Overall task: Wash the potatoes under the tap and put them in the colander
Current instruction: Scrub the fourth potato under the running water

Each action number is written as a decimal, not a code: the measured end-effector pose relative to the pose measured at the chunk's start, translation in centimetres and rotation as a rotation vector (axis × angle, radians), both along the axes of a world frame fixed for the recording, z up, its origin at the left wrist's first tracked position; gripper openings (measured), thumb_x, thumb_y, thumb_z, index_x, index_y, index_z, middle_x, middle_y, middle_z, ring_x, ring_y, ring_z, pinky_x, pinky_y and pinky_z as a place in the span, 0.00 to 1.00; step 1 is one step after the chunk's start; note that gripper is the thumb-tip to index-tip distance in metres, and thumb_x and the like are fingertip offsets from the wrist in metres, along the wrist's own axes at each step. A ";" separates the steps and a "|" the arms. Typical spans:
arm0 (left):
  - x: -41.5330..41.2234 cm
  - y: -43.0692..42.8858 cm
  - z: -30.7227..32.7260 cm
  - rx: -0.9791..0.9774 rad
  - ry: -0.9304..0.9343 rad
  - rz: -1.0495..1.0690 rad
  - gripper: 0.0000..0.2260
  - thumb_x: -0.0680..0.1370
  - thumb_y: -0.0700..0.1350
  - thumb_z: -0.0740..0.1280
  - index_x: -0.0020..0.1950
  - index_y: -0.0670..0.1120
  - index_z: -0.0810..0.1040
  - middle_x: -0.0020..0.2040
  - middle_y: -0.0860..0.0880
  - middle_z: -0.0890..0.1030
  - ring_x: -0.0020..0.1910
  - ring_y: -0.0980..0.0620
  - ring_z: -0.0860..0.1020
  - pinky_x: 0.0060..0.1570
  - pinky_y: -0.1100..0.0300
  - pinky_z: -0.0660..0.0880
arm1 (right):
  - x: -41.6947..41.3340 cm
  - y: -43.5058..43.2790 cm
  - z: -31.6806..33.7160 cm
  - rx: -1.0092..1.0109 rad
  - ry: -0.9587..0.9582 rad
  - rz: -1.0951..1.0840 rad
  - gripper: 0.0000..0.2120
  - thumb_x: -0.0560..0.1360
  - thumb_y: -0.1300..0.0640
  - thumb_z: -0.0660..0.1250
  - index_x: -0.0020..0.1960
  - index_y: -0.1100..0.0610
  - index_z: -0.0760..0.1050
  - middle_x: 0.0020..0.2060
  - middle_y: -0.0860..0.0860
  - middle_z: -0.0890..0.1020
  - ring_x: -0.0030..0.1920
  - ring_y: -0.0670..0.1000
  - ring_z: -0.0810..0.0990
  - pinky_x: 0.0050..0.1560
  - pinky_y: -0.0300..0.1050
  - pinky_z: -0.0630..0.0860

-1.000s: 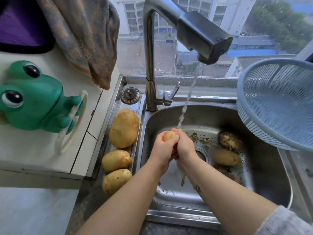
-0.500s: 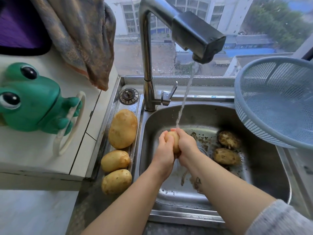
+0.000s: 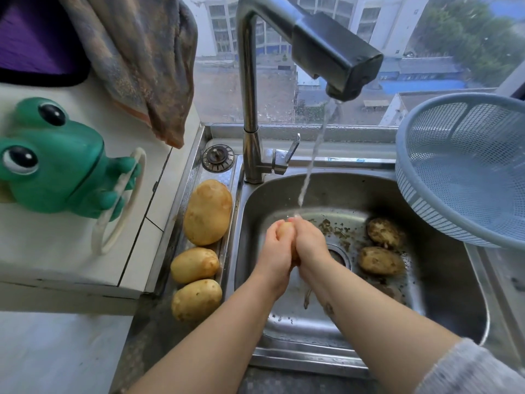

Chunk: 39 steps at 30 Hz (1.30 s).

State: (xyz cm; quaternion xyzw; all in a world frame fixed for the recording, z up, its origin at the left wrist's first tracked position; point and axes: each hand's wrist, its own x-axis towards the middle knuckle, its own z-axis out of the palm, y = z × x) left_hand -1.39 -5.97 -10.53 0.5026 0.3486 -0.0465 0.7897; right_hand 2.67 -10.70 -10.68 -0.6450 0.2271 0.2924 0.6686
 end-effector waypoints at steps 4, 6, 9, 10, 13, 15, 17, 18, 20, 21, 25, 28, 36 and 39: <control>-0.3 0.1 -0.5 0.039 0.009 0.001 0.12 0.81 0.43 0.62 0.65 0.47 0.70 0.58 0.43 0.78 0.56 0.46 0.78 0.53 0.52 0.78 | -0.2 -0.3 -0.1 0.115 0.099 -0.043 0.13 0.82 0.51 0.58 0.46 0.54 0.78 0.47 0.57 0.80 0.50 0.58 0.79 0.48 0.50 0.77; 0.3 0.6 -0.5 0.016 0.059 0.074 0.07 0.80 0.43 0.64 0.57 0.45 0.75 0.51 0.42 0.80 0.47 0.47 0.79 0.43 0.56 0.77 | -1.0 -0.4 0.2 0.185 0.028 -0.012 0.12 0.82 0.55 0.56 0.48 0.54 0.77 0.46 0.55 0.80 0.49 0.54 0.79 0.46 0.47 0.76; 1.1 1.1 -0.3 -0.080 0.211 0.113 0.10 0.80 0.50 0.64 0.52 0.44 0.80 0.43 0.43 0.81 0.40 0.48 0.79 0.38 0.58 0.76 | -1.6 -0.8 0.0 0.181 -0.090 0.137 0.10 0.83 0.58 0.53 0.60 0.48 0.70 0.53 0.53 0.76 0.54 0.51 0.75 0.54 0.46 0.73; 1.3 1.2 -0.1 -0.124 0.254 0.119 0.12 0.80 0.51 0.64 0.52 0.44 0.80 0.44 0.43 0.81 0.42 0.48 0.80 0.39 0.57 0.78 | -1.4 -0.9 -0.2 0.158 -0.107 0.181 0.14 0.83 0.58 0.54 0.66 0.46 0.66 0.55 0.52 0.74 0.56 0.51 0.73 0.57 0.46 0.71; 1.7 1.2 -0.1 -0.153 0.308 0.104 0.15 0.82 0.53 0.60 0.56 0.43 0.78 0.48 0.41 0.80 0.46 0.46 0.79 0.39 0.55 0.78 | -1.0 -1.1 -1.0 0.062 -0.127 0.205 0.16 0.82 0.56 0.57 0.69 0.47 0.64 0.57 0.51 0.73 0.57 0.51 0.73 0.57 0.45 0.70; 1.7 0.9 0.0 -0.094 0.308 0.064 0.15 0.84 0.51 0.56 0.58 0.42 0.76 0.48 0.40 0.80 0.46 0.46 0.79 0.40 0.55 0.78 | -0.8 -0.1 -1.9 -0.017 -0.084 0.141 0.13 0.79 0.50 0.60 0.62 0.52 0.69 0.53 0.52 0.77 0.54 0.53 0.77 0.55 0.49 0.75; 1.5 0.7 -0.6 -0.008 0.270 -0.016 0.16 0.84 0.48 0.53 0.62 0.42 0.75 0.55 0.38 0.80 0.52 0.44 0.79 0.44 0.56 0.77 | -0.3 0.7 -3.1 -0.018 0.011 0.065 0.19 0.71 0.41 0.62 0.53 0.55 0.72 0.44 0.53 0.78 0.48 0.53 0.78 0.51 0.52 0.76; 1.3 0.6 -0.9 0.008 0.228 -0.050 0.16 0.84 0.46 0.53 0.66 0.42 0.73 0.61 0.38 0.78 0.57 0.43 0.78 0.47 0.55 0.77 | 0.1 0.9 -3.2 0.001 0.051 0.034 0.18 0.72 0.41 0.61 0.49 0.55 0.72 0.41 0.53 0.77 0.45 0.54 0.78 0.51 0.53 0.75; 0.6 0.5 -1.2 0.005 0.182 -0.097 0.19 0.84 0.45 0.55 0.76 0.46 0.62 0.70 0.40 0.71 0.65 0.42 0.73 0.57 0.52 0.75 | 0.5 0.9 -2.9 0.015 0.185 -0.057 0.13 0.80 0.47 0.58 0.47 0.57 0.73 0.42 0.55 0.77 0.48 0.58 0.77 0.57 0.55 0.74; 0.2 0.5 -1.5 -0.002 0.180 -0.104 0.24 0.83 0.44 0.58 0.78 0.48 0.56 0.72 0.41 0.68 0.66 0.42 0.72 0.62 0.50 0.74 | 0.7 0.7 -3.1 0.022 0.267 -0.114 0.14 0.82 0.49 0.57 0.50 0.58 0.74 0.45 0.57 0.77 0.53 0.60 0.77 0.60 0.56 0.74; -0.4 0.5 -3.0 0.072 0.221 -0.076 0.25 0.80 0.42 0.63 0.76 0.48 0.61 0.67 0.41 0.72 0.62 0.43 0.75 0.63 0.47 0.74 | 0.1 0.7 -3.8 0.097 0.389 -0.225 0.15 0.82 0.51 0.55 0.52 0.59 0.77 0.52 0.61 0.79 0.54 0.62 0.77 0.60 0.57 0.74; 0.2 1.2 -3.5 0.026 0.296 0.059 0.07 0.79 0.44 0.63 0.55 0.45 0.77 0.49 0.42 0.79 0.43 0.47 0.79 0.36 0.57 0.78 | -0.9 0.3 -3.6 0.180 0.364 -0.212 0.10 0.81 0.54 0.60 0.46 0.56 0.77 0.43 0.58 0.80 0.41 0.56 0.77 0.40 0.47 0.76; 1.7 3.1 -2.7 -0.251 0.546 -0.084 0.16 0.81 0.50 0.56 0.41 0.43 0.75 0.24 0.46 0.76 0.17 0.56 0.69 0.15 0.70 0.62 | -1.1 -1.7 -3.5 0.228 0.192 0.080 0.09 0.80 0.56 0.62 0.59 0.50 0.72 0.51 0.56 0.76 0.39 0.51 0.73 0.32 0.40 0.73; 1.7 2.4 -2.7 -0.111 0.538 -0.170 0.14 0.81 0.52 0.55 0.43 0.45 0.72 0.25 0.47 0.73 0.17 0.57 0.66 0.16 0.70 0.60 | -0.6 -0.6 -4.1 0.026 0.186 0.040 0.07 0.79 0.53 0.62 0.54 0.55 0.73 0.44 0.57 0.76 0.32 0.52 0.73 0.24 0.37 0.70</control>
